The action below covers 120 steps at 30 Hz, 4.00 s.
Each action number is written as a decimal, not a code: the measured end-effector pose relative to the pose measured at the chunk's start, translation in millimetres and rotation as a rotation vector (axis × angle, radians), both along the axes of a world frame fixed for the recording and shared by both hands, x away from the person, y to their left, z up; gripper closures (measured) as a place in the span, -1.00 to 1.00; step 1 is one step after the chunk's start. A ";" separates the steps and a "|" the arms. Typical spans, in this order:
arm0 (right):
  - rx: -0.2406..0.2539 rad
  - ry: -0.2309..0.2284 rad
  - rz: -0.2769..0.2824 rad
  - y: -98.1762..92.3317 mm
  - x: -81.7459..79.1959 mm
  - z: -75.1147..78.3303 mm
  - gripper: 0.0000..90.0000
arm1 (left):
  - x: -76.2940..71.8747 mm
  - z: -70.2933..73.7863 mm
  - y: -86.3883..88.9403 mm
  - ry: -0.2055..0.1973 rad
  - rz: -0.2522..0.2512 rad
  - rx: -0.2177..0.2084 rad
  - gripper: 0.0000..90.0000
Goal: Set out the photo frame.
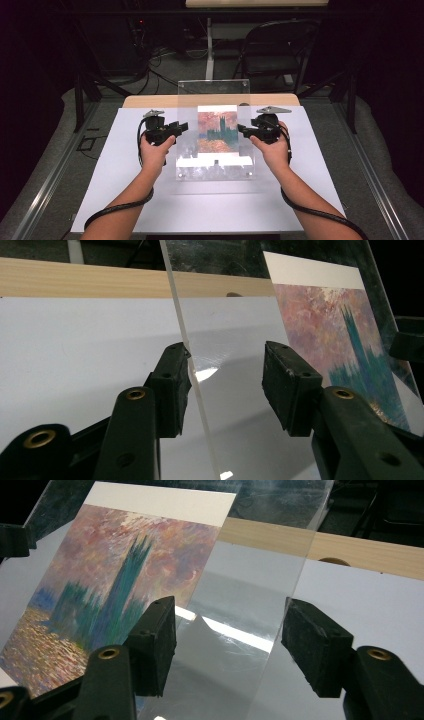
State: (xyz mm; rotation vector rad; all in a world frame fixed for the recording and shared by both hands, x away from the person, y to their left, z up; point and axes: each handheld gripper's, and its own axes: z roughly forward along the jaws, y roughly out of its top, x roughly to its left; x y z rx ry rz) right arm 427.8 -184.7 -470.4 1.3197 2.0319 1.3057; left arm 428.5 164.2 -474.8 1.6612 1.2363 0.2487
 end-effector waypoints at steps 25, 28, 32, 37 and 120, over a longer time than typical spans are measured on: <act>-0.017 -0.075 0.024 -8.2 -34.7 16.8 0.14 | -34.0 17.7 5.7 -0.072 -0.035 0.021 0.37; -0.014 -0.093 0.026 -9.1 -43.3 19.2 0.20 | -42.1 20.0 7.2 -0.088 -0.040 0.017 0.40; -0.006 -0.120 0.031 -11.8 -58.1 22.5 0.30 | -57.9 22.0 11.7 -0.121 -0.055 0.006 0.47; -0.009 -0.159 0.040 -15.1 -79.6 25.0 0.41 | -76.7 23.3 14.6 -0.158 -0.068 -0.004 0.54; -0.083 -0.273 0.028 -63.0 -172.0 18.2 -0.36 | -169.8 11.5 56.8 -0.240 -0.034 0.138 -0.17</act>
